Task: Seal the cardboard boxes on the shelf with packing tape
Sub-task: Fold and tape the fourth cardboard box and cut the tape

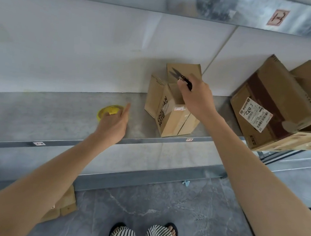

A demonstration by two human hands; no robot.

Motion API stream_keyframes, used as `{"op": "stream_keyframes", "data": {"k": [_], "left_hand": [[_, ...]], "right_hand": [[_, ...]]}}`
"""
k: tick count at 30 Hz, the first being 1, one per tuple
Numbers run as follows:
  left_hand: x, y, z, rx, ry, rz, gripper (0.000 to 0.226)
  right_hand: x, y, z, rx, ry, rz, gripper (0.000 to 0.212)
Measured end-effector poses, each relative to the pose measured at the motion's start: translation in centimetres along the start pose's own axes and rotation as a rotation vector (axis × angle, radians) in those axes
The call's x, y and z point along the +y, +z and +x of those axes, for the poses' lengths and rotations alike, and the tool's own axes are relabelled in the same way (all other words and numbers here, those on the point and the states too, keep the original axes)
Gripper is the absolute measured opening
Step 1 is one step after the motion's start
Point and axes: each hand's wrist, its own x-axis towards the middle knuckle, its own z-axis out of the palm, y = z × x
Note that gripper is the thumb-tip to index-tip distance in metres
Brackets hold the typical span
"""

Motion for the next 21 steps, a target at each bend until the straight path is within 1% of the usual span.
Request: {"op": "stream_keyframes", "data": {"k": [2,5,6,7,8,9,10,11,12,13,14,15,17,19,21], "left_hand": [[0.3,0.7,-0.2,-0.119,-0.024,-0.086,0.064],[0.5,0.5,0.1,-0.282,-0.111,-0.118,0.061],[0.8,0.1,0.3,-0.300,-0.144,-0.073,0.057],[1.3,-0.6,0.4,-0.277,-0.178,-0.048,0.051],[2.0,-1.4,0.7,-0.222,-0.207,-0.077,0.043],[3.1,-2.3,1.0,-0.151,-0.231,-0.192,0.033],[4.4,-3.5,1.4,-0.095,-0.276,-0.428,0.024],[6.0,-4.8,1.8,-0.086,-0.340,-0.721,0.022],[7.6,-5.8,2.1,-0.127,-0.413,-1.004,0.023],[9.0,-6.7,2.2,-0.165,-0.476,-1.215,0.027],[10.1,-7.2,2.2,-0.180,-0.517,-1.352,0.032],[11.0,-7.3,2.2,-0.158,-0.541,-1.437,0.030],[12.3,-6.9,2.0,-0.047,-0.585,-1.491,0.018],[13.1,-5.6,2.2,0.090,-0.603,-1.346,0.014],[13.9,-3.9,2.2,0.195,-0.650,-1.170,0.017]], "right_hand": [[0.2,-0.4,0.2,0.002,-0.002,0.076,0.023],[1.2,-1.3,0.5,0.014,-0.015,0.141,0.020],[1.8,-1.6,0.6,0.025,-0.016,0.134,0.020],[2.5,-1.9,0.7,0.036,-0.014,0.131,0.020],[3.2,-2.2,0.8,0.047,-0.010,0.127,0.021],[4.0,-2.5,1.0,0.056,-0.003,0.116,0.022],[4.8,-2.6,1.1,0.058,0.004,0.097,0.024],[5.5,-2.7,1.3,0.049,0.008,0.078,0.025],[6.2,-2.8,1.4,0.029,0.009,0.065,0.025],[6.7,-2.7,1.3,0.004,0.008,0.063,0.026],[7.1,-2.7,1.3,-0.021,0.003,0.069,0.026],[7.4,-2.7,1.3,-0.042,-0.007,0.080,0.026],[7.8,-2.8,1.3,-0.066,-0.036,0.093,0.026],[8.0,-2.9,1.2,-0.079,-0.053,0.122,0.023],[8.4,-3.0,1.1,-0.093,-0.022,0.244,0.015]]}}
